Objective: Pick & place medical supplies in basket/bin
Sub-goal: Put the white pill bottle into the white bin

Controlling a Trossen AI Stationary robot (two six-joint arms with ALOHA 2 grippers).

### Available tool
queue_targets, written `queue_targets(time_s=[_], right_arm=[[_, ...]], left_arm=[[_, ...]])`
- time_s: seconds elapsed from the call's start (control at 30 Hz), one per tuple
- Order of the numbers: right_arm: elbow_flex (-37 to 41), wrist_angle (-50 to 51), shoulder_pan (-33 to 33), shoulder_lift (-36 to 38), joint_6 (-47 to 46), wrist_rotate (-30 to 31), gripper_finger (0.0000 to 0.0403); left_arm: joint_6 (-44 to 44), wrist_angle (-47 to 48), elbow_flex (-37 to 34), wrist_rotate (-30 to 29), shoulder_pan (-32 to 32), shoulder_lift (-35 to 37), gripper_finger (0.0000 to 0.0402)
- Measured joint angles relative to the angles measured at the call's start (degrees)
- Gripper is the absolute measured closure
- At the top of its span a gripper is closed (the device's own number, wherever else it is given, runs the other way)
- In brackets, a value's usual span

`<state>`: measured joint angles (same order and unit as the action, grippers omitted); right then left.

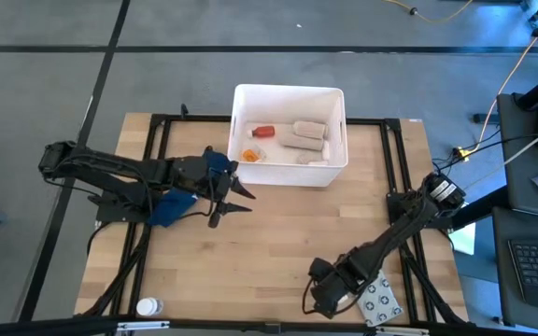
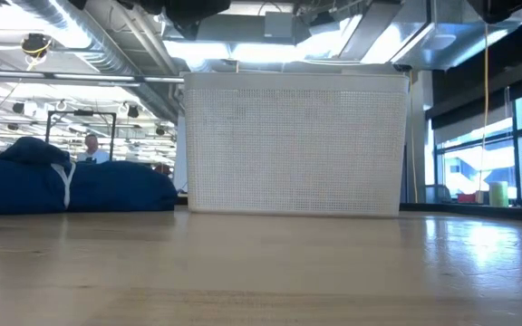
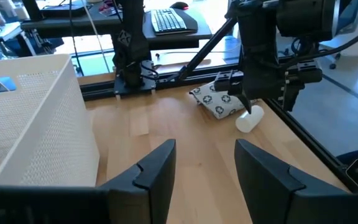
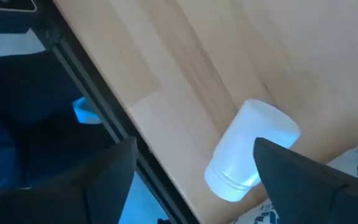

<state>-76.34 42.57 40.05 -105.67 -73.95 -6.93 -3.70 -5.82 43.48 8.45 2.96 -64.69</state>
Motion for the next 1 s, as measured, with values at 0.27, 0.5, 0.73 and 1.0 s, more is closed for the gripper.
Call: queue_targets(time_s=[0.27,0.5,0.73,1.0], right_arm=[[0.11,9.34,0.36,-2.54,-3.95,2.11,0.0087],[0.09,6.90,0.39,-7.66,-3.70,0.57,0.0089],[0.07,7.01,0.39,-9.60,-3.55,-0.14,0.0101],[0.07,7.34,0.39,-9.60,-3.39,-0.23,0.0174]], left_arm=[[-0.01,0.02,0.00,0.00,0.00,-0.02,0.0245],[-0.02,0.17,0.02,0.00,0.00,-0.59,0.0245],[-0.02,-0.01,0.02,-1.91,-0.04,-2.08,0.0245],[1.03,0.39,0.04,-7.88,-0.07,-4.62,0.0245]])
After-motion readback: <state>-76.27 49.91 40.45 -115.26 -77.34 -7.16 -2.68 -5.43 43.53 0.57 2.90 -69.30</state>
